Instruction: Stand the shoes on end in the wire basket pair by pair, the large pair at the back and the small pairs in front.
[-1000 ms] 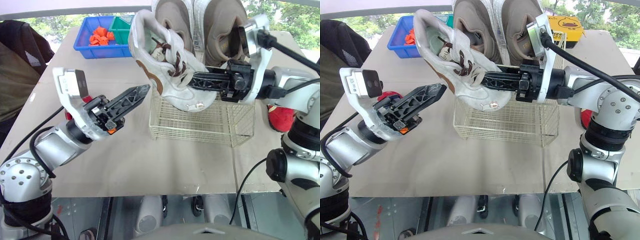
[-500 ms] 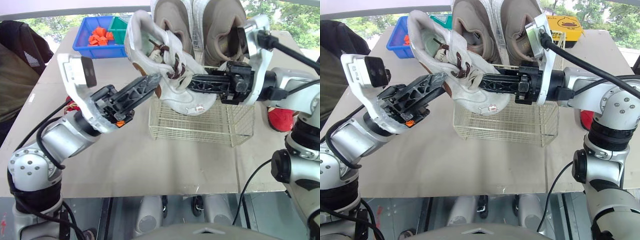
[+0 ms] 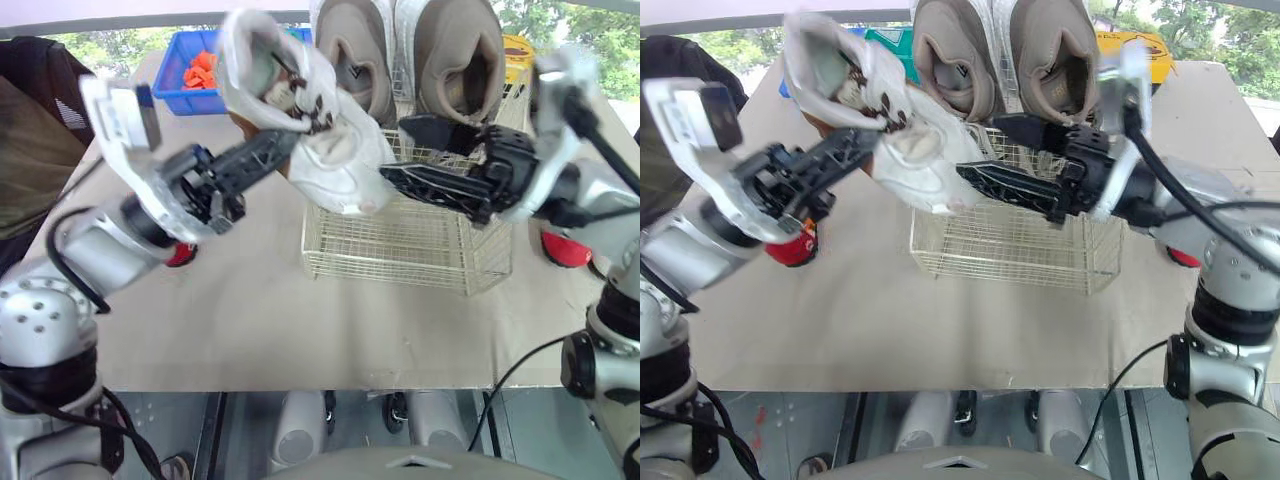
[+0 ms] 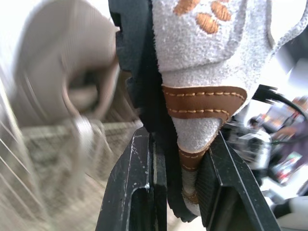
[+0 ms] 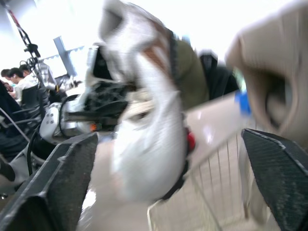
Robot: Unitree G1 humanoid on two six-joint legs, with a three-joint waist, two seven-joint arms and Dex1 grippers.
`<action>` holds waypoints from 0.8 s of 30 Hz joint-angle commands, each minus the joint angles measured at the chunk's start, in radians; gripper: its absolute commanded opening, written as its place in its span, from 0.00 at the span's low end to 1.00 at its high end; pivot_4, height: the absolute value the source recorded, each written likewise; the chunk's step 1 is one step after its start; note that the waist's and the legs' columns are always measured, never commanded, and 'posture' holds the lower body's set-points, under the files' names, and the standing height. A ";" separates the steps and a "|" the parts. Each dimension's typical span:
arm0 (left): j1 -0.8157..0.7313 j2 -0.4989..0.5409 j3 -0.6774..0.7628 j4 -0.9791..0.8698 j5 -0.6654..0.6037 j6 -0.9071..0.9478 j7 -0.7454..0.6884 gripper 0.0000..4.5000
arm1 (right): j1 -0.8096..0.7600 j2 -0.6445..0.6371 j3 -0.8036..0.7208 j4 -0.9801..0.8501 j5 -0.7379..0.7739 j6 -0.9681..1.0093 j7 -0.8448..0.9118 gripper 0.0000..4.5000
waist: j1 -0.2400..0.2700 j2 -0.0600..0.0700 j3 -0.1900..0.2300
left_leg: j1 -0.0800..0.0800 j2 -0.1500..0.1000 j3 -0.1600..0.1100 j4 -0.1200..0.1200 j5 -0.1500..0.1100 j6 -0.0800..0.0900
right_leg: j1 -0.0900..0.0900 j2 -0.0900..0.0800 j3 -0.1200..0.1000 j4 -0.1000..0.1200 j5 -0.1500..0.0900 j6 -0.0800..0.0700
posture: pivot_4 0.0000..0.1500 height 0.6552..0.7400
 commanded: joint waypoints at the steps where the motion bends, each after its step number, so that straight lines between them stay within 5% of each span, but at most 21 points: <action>1: -0.101 0.042 -0.042 0.053 0.191 -0.034 -0.168 0.11 | 0.130 -0.045 -0.055 -0.125 -0.082 -0.157 0.093 1.00 | 0.005 0.000 0.000 | 0.000 0.000 0.000 0.000 0.000 0.000 | 0.000 0.000 0.000 0.000 0.000 0.000 | 1.00 1.00; 13: -0.337 -0.016 -0.270 0.303 0.769 -0.314 -0.595 0.10 | 0.630 -0.243 -0.329 -0.205 -0.173 -0.350 0.252 1.00 | 0.005 0.000 0.000 | 0.000 0.001 0.000 -0.001 0.000 0.000 | 0.003 0.001 0.000 -0.007 0.000 0.000 | 1.00 1.00; 24: -0.434 -0.110 -0.381 0.426 1.020 -0.428 -0.721 0.10 | 0.719 -0.271 -0.377 -0.197 -0.135 -0.371 0.203 1.00 | 0.005 0.000 0.000 | 0.000 0.001 -0.001 0.000 -0.003 0.005 | 0.004 0.002 0.000 -0.008 0.000 0.001 | 1.00 1.00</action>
